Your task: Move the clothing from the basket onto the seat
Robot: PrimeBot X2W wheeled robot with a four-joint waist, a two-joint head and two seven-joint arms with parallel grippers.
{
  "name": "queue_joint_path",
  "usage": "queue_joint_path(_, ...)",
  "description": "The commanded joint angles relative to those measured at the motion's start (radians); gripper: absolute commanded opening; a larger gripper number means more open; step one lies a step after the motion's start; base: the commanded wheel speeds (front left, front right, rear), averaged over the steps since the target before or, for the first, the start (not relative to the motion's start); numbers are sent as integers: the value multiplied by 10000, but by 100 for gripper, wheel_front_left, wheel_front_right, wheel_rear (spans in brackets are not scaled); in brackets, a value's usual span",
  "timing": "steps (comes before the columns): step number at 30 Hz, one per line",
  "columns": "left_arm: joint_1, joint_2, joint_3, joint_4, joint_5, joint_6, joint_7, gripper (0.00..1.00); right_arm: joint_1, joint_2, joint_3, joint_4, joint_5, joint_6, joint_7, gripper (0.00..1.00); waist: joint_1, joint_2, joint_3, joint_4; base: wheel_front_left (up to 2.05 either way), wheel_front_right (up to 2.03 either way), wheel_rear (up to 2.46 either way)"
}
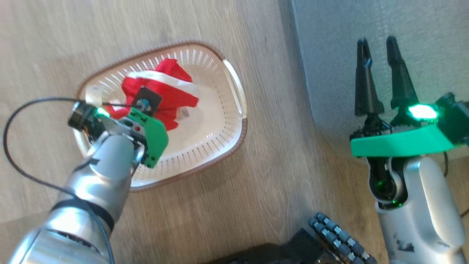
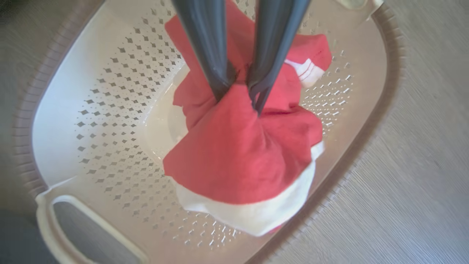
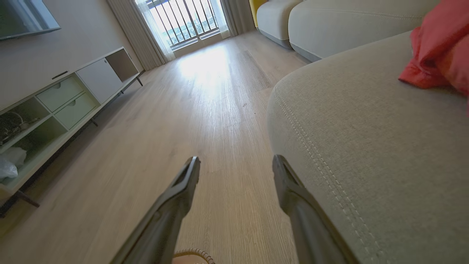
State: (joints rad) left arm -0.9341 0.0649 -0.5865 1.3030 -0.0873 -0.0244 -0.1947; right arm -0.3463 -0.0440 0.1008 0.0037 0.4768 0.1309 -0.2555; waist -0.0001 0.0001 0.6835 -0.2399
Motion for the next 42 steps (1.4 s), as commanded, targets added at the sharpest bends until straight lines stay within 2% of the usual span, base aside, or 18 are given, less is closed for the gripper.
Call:
queue_joint_path(1, 316, 75, 194, -123, -86, -19, -150, 0, 426, -62, 64, -211, -57, -2, -63, 100, 1, -1, -847, 362, 0, 0, 0)
queue_joint_path(7, 1024, -102, 380, -361, -629, 19, -557, 0, 943, -62, -300, 165, -58, -2, -63, 100, 1, -1, -2136, 740, 0, 0, 0)
queue_joint_path(11, 1450, -131, 563, -1174, -1011, -34, -658, 0, 1113, -62, -229, 324, -187, -2, -63, 100, 1, -1, -2812, 881, 0, 0, 0)
queue_joint_path(20, 3108, 243, 1670, -5381, -1313, 185, -668, 0, 1569, -62, -245, 613, -339, -2, -63, 100, 1, -1, -4191, 1192, 0, 0, 0)
queue_joint_path(27, 4294, 140, 2966, -8853, -1026, 383, -669, 0, 1923, -62, -84, 871, -373, -2, -63, 100, 1, -1, -5096, 1369, 0, 0, 0)
queue_joint_path(29, 4406, 109, 3121, -9292, -974, 376, -669, 0, 1936, -62, -73, 870, -387, -2, -63, 100, 1, -1, -5154, 1383, 0, 0, 0)
queue_joint_path(37, 5081, -104, 4150, -12586, -734, 89, -670, 0, 2094, -62, -65, 941, -374, -2, -63, 100, 1, -1, -5437, 1476, 0, 0, 0)
queue_joint_path(42, 5456, -140, 4223, -14114, -883, -63, -670, 0, 2221, -62, -95, 931, -528, -2, -63, 100, 1, -1, -5499, 1546, 0, 0, 0)
